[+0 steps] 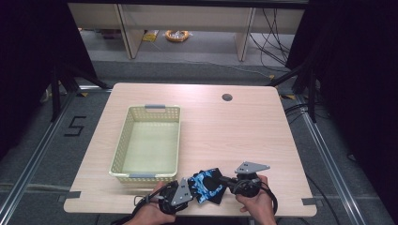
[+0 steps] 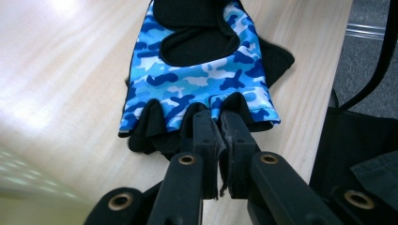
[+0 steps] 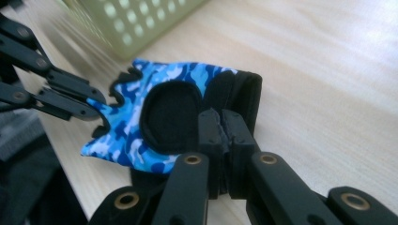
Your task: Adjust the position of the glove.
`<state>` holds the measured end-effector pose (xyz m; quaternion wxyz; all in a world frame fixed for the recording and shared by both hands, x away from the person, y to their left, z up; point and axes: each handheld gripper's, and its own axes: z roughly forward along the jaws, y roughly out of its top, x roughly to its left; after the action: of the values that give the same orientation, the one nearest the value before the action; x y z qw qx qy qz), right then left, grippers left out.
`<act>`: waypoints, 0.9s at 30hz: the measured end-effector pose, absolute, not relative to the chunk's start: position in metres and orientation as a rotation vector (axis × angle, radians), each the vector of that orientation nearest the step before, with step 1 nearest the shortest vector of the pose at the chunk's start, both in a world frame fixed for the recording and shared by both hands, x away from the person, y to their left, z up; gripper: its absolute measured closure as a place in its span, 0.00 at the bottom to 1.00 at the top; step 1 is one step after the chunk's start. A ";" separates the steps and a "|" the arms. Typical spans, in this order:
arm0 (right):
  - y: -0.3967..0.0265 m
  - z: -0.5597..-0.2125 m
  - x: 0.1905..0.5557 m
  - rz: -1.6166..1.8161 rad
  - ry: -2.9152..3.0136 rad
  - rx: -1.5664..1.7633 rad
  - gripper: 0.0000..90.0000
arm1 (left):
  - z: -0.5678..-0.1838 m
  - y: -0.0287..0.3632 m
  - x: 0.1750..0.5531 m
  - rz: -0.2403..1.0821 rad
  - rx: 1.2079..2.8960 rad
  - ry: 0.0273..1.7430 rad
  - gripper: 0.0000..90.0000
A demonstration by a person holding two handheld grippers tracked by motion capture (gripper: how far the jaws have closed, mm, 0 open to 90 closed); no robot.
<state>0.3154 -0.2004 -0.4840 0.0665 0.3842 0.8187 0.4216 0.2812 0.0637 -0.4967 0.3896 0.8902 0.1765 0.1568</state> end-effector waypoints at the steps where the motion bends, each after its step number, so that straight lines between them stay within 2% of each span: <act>1: -0.200 -0.483 0.314 1.304 2.448 1.158 0.98 | -0.494 0.064 0.281 0.407 2.257 0.443 0.95; 7: -0.202 -0.466 0.288 1.402 2.357 1.239 0.98 | -0.480 0.067 0.291 0.491 2.242 0.433 0.95; 15: -0.193 -0.477 0.263 1.435 2.318 1.342 0.98 | -0.481 0.061 0.301 0.537 2.269 0.421 0.95; 23: -0.183 -0.500 0.271 1.327 2.382 1.292 0.98 | -0.491 0.062 0.302 0.562 2.304 0.431 0.94; 27: -0.184 -0.503 0.271 1.311 2.393 1.293 0.96 | -0.498 0.063 0.302 0.510 2.305 0.440 0.89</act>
<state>0.2709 -0.1845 -0.5032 0.0612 0.4273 0.7911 0.4333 0.3023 0.0632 -0.4976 0.3615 0.8949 0.1709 0.1981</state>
